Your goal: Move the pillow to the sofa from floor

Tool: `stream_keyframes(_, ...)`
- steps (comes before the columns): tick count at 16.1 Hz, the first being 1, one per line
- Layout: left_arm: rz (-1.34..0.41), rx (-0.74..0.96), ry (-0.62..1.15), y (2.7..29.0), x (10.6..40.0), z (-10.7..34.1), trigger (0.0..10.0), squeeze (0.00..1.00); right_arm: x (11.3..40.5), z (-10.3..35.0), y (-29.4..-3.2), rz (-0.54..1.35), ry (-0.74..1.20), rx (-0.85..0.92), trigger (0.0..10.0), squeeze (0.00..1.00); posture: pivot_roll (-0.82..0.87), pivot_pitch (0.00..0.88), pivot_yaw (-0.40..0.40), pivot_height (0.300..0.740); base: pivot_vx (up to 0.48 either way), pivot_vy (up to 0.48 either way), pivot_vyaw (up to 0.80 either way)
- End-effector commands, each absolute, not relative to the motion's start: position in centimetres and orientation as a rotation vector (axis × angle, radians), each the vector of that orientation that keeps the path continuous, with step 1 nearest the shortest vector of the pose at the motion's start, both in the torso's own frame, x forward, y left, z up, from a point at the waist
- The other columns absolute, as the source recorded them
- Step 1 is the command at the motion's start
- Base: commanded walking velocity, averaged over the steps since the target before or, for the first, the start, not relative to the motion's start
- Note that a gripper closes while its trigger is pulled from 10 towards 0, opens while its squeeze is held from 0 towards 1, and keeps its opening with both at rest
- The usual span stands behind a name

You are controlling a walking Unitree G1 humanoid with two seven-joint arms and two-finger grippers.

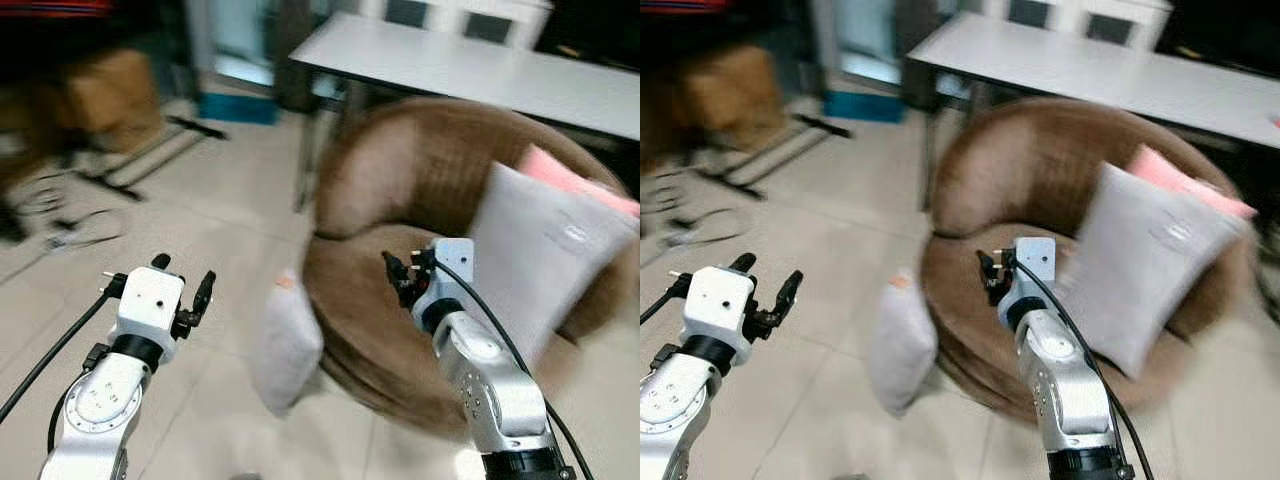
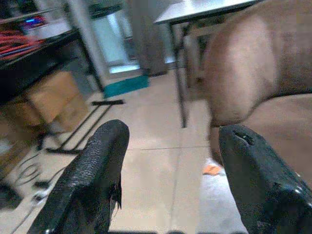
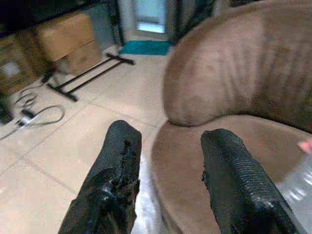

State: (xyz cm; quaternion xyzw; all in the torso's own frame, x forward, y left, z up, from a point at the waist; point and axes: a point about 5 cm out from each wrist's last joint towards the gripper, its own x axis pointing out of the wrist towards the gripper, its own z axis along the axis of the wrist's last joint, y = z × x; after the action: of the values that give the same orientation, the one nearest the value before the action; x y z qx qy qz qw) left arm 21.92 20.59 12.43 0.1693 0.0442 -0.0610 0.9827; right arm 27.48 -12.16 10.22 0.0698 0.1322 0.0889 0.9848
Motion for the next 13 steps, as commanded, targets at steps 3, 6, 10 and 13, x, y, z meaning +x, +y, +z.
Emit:
stream_keyframes(3, -0.142, 0.334, 0.08, 20.14, 22.17, 12.59, 10.0, 0.0, 27.64, 10.49, -12.87, 0.146, 0.257, 0.127, 10.0, 0.0, -0.06, 0.0, -0.043, 0.74, 0.322, 0.0, 0.0)
stream_keyframes(6, -0.144, 0.334, 0.082, 20.23, 22.16, 12.64, 10.0, 0.0, 27.62, 10.57, -12.39, 0.189, 0.252, 0.104, 10.0, 0.0, -0.06, 0.0, -0.046, 0.74, 0.329, 0.0, 0.26)
stream_keyframes(10, -0.14, 0.333, 0.082, 20.32, 22.13, 12.67, 10.0, 0.0, 27.7, 10.53, -12.12, 0.216, 0.256, 0.085, 10.0, 0.0, -0.05, 0.0, -0.051, 0.74, 0.327, 0.0, 0.77)
stream_keyframes(13, -0.138, 0.332, 0.082, 20.36, 22.28, 12.66, 10.0, 0.0, 27.68, 10.47, -12.07, 0.222, 0.266, 0.084, 10.0, 0.0, -0.06, 0.0, -0.049, 0.74, 0.328, 0.0, 0.52)
